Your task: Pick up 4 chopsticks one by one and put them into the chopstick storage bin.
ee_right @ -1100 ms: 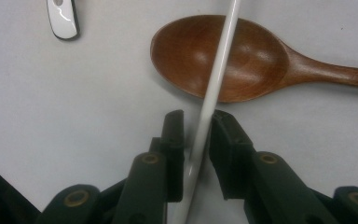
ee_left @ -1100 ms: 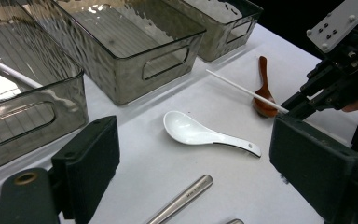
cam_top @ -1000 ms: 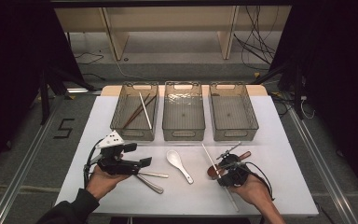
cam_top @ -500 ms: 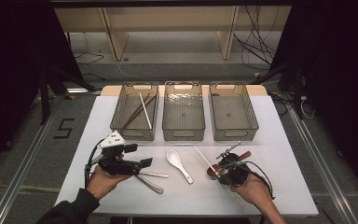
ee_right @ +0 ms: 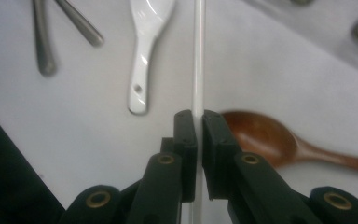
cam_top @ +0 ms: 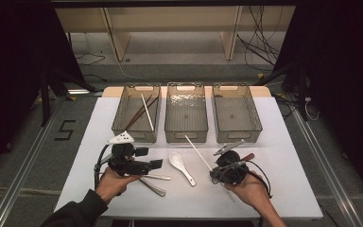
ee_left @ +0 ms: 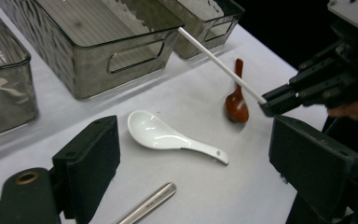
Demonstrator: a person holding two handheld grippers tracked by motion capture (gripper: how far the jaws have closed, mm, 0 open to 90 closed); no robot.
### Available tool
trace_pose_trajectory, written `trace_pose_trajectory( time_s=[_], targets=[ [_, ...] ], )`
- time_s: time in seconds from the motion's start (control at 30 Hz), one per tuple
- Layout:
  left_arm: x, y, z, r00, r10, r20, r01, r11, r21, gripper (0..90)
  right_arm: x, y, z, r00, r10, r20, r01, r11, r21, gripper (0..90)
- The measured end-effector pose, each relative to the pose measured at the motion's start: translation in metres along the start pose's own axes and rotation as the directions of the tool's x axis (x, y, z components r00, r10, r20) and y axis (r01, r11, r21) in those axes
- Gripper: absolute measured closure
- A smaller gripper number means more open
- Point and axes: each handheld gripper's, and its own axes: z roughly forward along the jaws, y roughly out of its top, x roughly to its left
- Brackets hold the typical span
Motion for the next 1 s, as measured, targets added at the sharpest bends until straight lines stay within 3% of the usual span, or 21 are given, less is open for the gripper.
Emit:
trace_pose_trajectory(
  time_s=[0.1,0.23,0.53,0.63,0.73,1.0],
  targets=[
    [-0.004,0.003,0.006,0.9994,-0.026,0.023,0.026,0.9997,0.001,16.3,0.009,0.007,0.001,0.9997,-0.025,-0.006,0.025,0.999,-0.040,85.6],
    [-0.011,0.006,0.016,0.9991,-0.024,0.034,0.024,0.9996,0.018,16.4,0.017,0.012,0.004,0.9986,-0.052,-0.006,0.051,0.996,-0.070,85.6],
    [-0.016,0.010,0.036,0.9931,-0.082,0.084,0.078,0.9958,0.047,18.2,0.023,0.015,0.006,0.9979,-0.062,-0.020,0.059,0.994,-0.097,85.5],
    [-0.016,0.010,0.040,0.9917,-0.094,0.089,0.089,0.9945,0.056,19.4,0.024,0.016,0.007,0.9977,-0.064,-0.021,0.062,0.992,-0.106,85.5],
    [-0.016,0.011,0.043,0.9954,-0.069,0.066,0.066,0.9963,0.055,20.9,0.025,0.017,0.008,0.9972,-0.073,-0.019,0.070,0.990,-0.119,85.5],
    [-0.017,0.011,0.055,0.9871,-0.121,0.105,0.114,0.9908,0.073,23.1,0.030,0.019,0.008,0.9968,-0.079,-0.015,0.076,0.986,-0.147,85.5]
  ],
)
